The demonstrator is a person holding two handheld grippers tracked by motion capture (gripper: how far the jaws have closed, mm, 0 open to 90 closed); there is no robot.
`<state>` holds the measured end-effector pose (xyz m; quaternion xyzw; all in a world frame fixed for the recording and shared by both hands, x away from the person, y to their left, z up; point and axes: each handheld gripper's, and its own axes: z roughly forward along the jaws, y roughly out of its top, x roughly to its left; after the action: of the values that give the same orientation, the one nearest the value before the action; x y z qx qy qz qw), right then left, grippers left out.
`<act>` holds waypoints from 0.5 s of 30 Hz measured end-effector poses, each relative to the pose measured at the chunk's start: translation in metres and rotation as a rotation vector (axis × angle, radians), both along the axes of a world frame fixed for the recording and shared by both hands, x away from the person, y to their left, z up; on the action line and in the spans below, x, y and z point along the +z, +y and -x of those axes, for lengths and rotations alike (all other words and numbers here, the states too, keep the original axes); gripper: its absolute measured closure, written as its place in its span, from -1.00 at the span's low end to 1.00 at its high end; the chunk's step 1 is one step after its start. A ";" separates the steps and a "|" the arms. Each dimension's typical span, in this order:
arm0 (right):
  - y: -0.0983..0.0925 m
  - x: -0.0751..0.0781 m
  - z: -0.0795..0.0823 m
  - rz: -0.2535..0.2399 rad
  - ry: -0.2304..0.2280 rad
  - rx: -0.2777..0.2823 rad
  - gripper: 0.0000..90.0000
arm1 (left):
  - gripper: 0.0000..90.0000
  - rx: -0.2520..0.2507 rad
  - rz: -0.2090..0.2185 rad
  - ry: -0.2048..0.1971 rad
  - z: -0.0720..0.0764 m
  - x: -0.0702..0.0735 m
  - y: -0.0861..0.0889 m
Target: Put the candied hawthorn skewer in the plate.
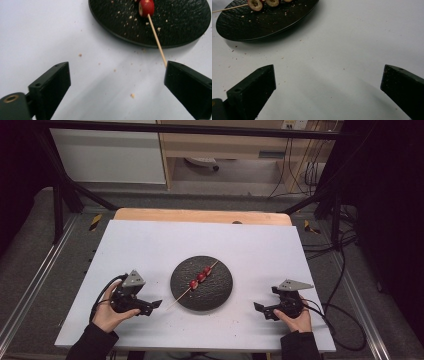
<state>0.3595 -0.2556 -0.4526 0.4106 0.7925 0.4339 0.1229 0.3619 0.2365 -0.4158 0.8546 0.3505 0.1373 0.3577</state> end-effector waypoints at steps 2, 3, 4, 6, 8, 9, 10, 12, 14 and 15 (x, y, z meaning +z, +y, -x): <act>0.000 0.000 0.000 -0.002 0.004 0.000 -0.99 | -0.87 0.015 0.015 -0.002 0.002 -0.004 0.007; 0.000 0.000 0.000 0.001 0.002 0.001 -0.99 | -0.87 0.025 0.021 -0.006 0.003 -0.006 0.010; 0.000 0.000 0.000 0.000 0.003 0.001 -0.99 | -0.87 0.032 0.027 -0.009 0.004 -0.007 0.013; 0.000 0.000 0.000 0.002 0.004 0.004 -0.99 | -0.87 0.047 0.045 -0.015 0.007 -0.011 0.019; 0.000 0.000 0.000 0.007 0.008 0.006 -0.99 | -0.87 0.058 0.060 -0.022 0.009 -0.015 0.025; 0.000 0.000 0.000 0.007 0.013 0.007 -0.99 | -0.87 0.063 0.063 -0.025 0.010 -0.018 0.027; 0.000 -0.001 0.000 0.006 0.012 0.007 -0.99 | -0.87 0.068 0.065 -0.028 0.011 -0.020 0.029; 0.001 -0.001 0.000 0.009 0.009 0.008 -0.99 | -0.87 0.076 0.072 -0.028 0.013 -0.026 0.034; 0.001 -0.002 0.000 0.013 0.015 0.010 -0.99 | -0.87 0.082 0.083 -0.022 0.014 -0.031 0.038; 0.001 -0.002 0.001 0.014 0.016 0.009 -0.99 | -0.87 0.083 0.081 -0.019 0.015 -0.033 0.039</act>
<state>0.3590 -0.2541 -0.4546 0.4096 0.7983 0.4257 0.1173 0.3469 0.2759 -0.4487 0.8228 0.3874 0.1458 0.3894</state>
